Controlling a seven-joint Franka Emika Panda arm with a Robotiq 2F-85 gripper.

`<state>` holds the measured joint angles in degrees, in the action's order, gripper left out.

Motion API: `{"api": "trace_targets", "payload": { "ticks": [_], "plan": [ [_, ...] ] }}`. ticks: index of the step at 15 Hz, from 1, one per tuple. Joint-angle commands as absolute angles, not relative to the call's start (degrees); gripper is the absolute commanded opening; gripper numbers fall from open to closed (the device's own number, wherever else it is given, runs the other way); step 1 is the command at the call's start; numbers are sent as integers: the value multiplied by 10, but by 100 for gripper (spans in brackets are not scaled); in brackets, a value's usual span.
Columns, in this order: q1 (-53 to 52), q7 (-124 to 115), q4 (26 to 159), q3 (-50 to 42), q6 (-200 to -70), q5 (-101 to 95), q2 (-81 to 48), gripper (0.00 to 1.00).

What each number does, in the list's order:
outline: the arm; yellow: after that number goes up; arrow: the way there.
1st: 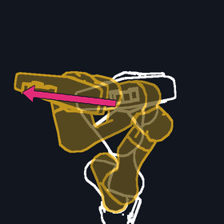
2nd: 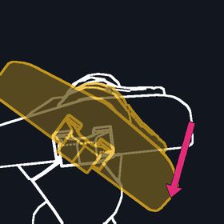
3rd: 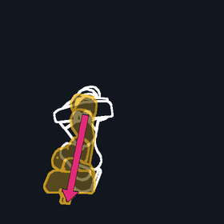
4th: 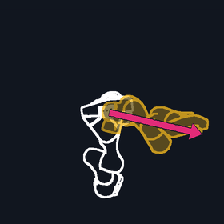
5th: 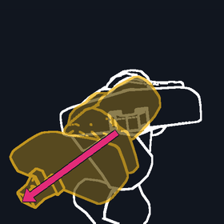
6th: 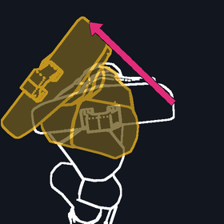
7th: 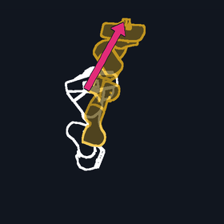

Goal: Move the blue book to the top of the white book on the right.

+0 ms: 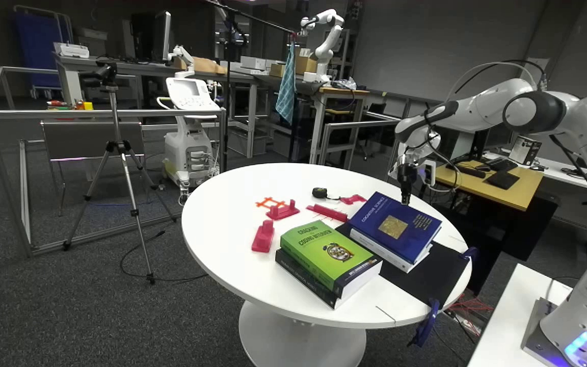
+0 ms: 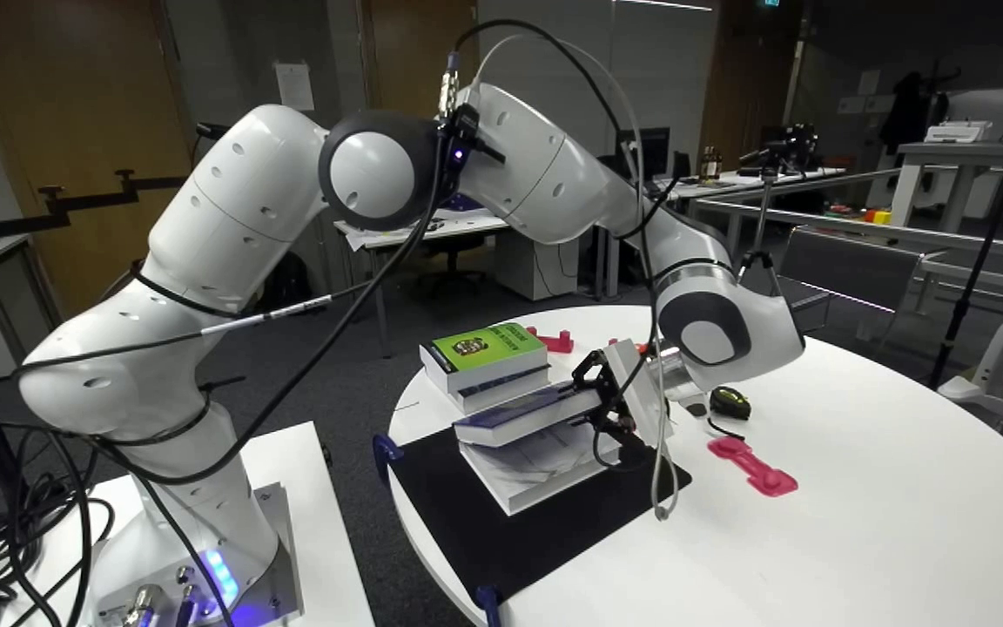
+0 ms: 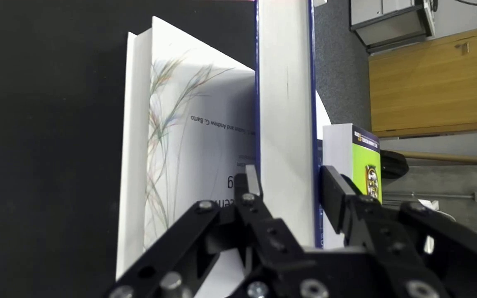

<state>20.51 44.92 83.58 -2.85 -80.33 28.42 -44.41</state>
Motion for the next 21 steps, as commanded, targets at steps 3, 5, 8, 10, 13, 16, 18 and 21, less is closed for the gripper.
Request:
{"api": "trace_targets", "payload": {
  "ticks": [3, 5, 8, 10, 13, 16, 18, 21],
  "plan": [
    [215, 439, 839, -33, -814, 253, -420, 90],
    [214, 434, 843, -33, -818, 249, -416, 100],
    [208, 419, 862, -36, -847, 248, -399, 100],
    [205, 413, 877, -37, -874, 246, -380, 100],
    [199, 411, 915, -37, -918, 239, -338, 100],
    [181, 415, 963, -36, -968, 220, -288, 100],
    [162, 412, 1008, -34, -1006, 201, -249, 100],
    [128, 400, 1078, -30, -1062, 168, -190, 100]
  ]
}}
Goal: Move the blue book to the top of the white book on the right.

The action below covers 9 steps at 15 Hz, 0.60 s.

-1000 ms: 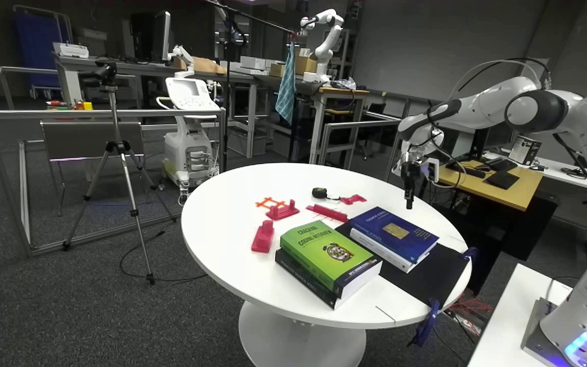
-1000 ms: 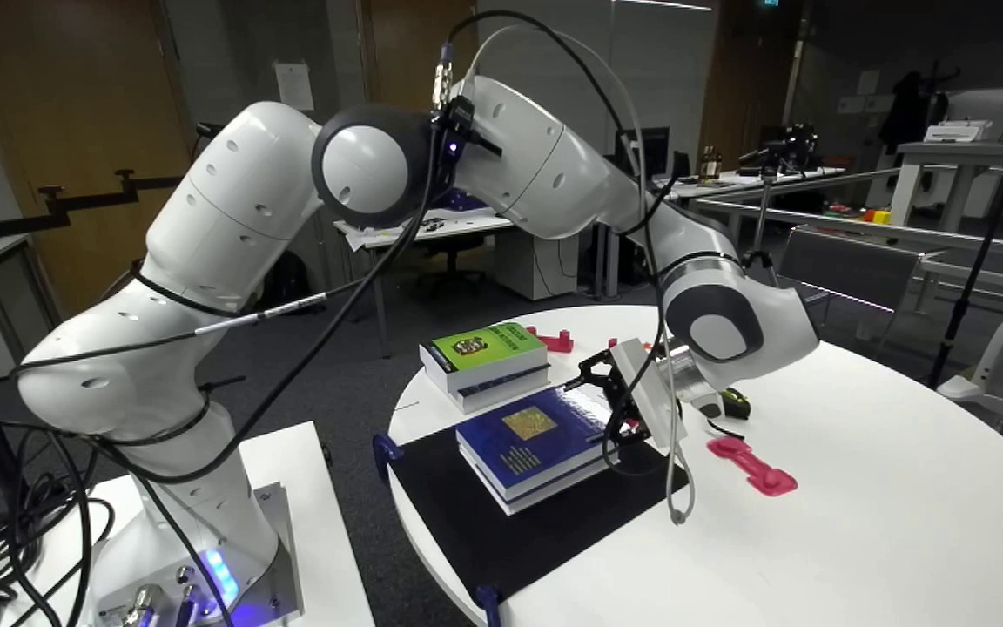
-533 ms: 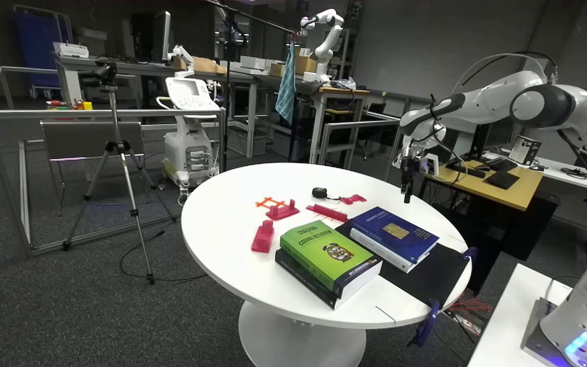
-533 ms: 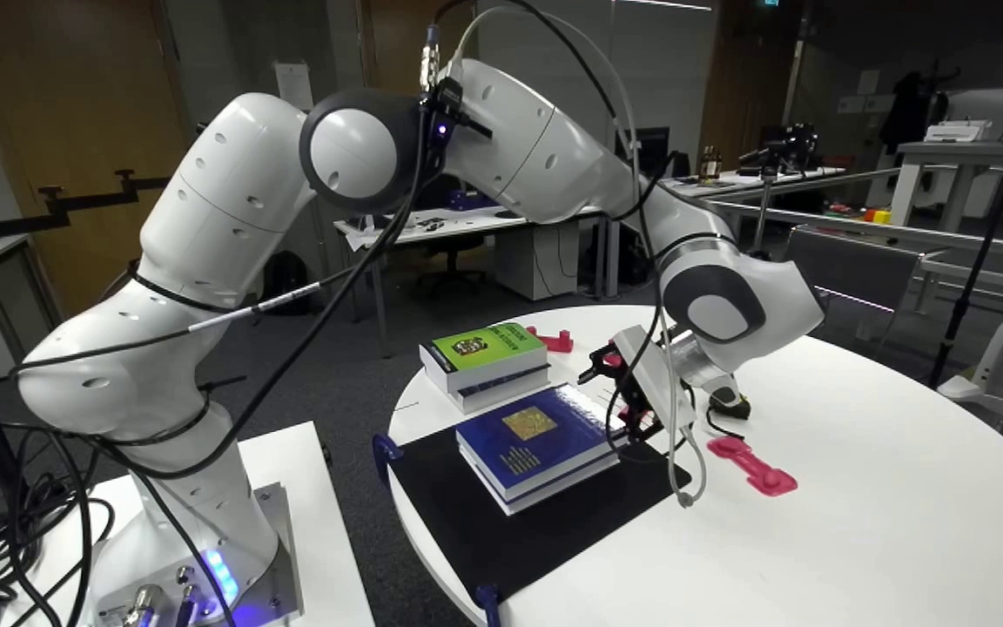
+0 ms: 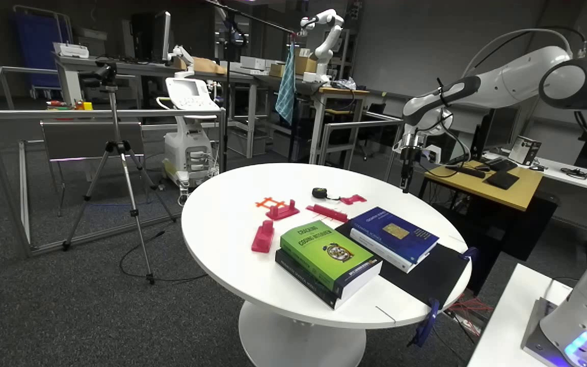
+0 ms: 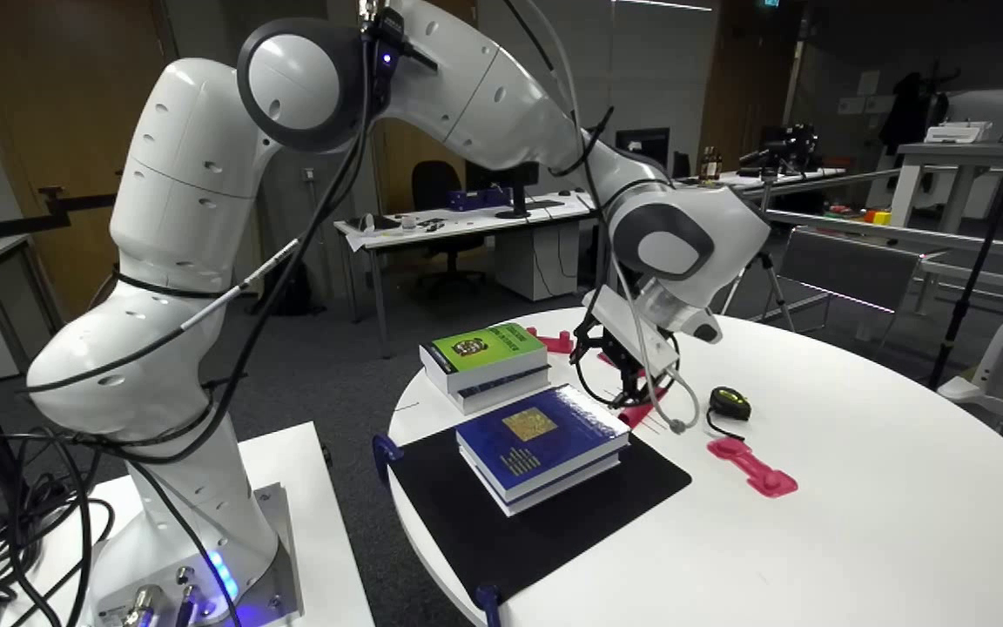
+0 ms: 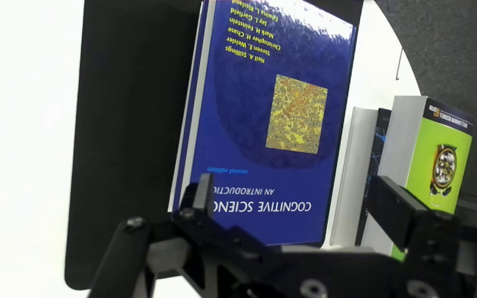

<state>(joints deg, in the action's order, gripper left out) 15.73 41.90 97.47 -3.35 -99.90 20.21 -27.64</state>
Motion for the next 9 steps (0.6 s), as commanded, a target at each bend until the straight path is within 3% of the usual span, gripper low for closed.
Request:
{"api": "trace_targets", "payload": {
  "ticks": [1, 9],
  "plan": [
    [114, 391, 1100, -29, -1085, 153, -173, 100],
    [28, 303, 1306, 2, -1247, 36, -11, 100]
  ]
}}
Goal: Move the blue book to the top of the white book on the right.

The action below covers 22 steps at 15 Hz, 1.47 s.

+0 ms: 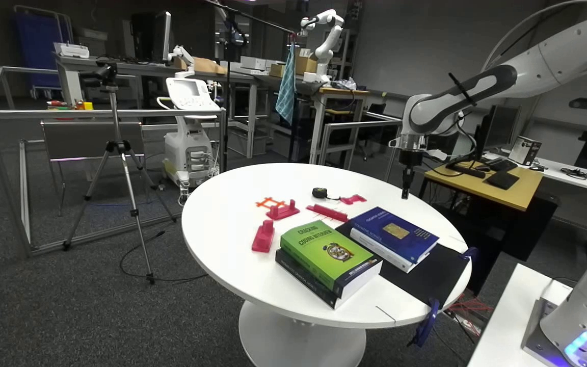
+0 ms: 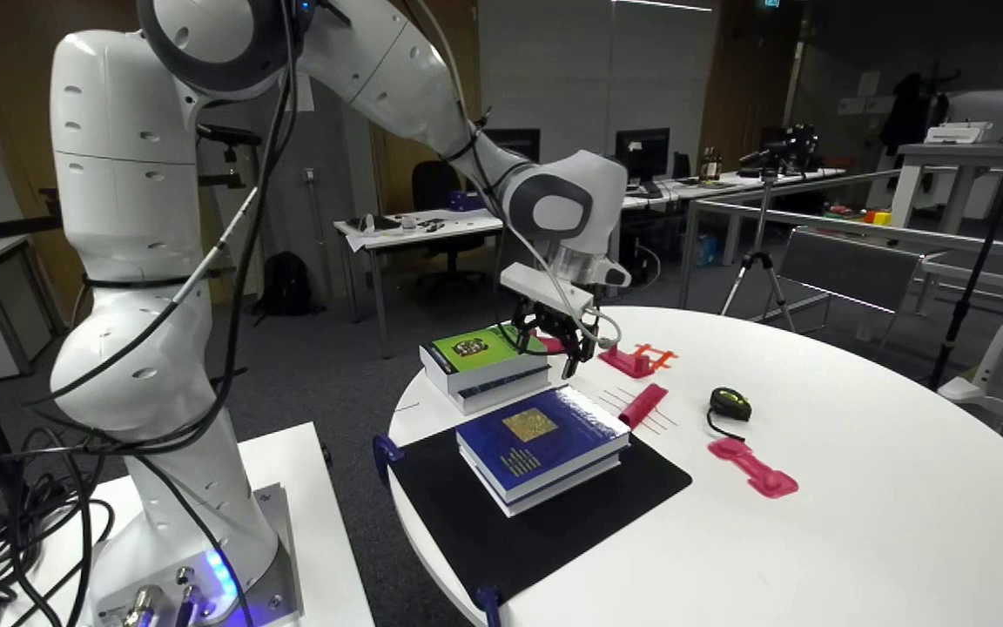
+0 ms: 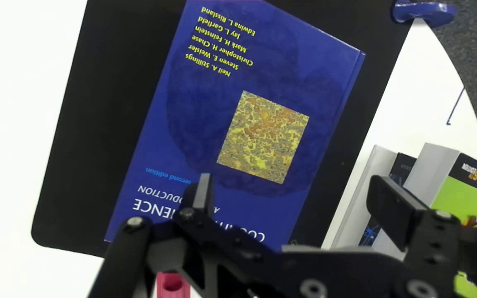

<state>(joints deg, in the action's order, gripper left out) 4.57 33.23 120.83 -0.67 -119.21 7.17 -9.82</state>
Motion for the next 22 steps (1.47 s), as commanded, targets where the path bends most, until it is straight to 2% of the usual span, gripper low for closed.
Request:
{"api": "trace_targets", "payload": {
  "ticks": [1, 9, 22],
  "plan": [
    [22, 293, 1328, 5, -1260, 29, 9, 100],
    [4, 244, 1400, 1, -1254, -12, 121, 100],
    [-2, 235, 1393, -2, -1250, -23, 108, 100]
  ]
}}
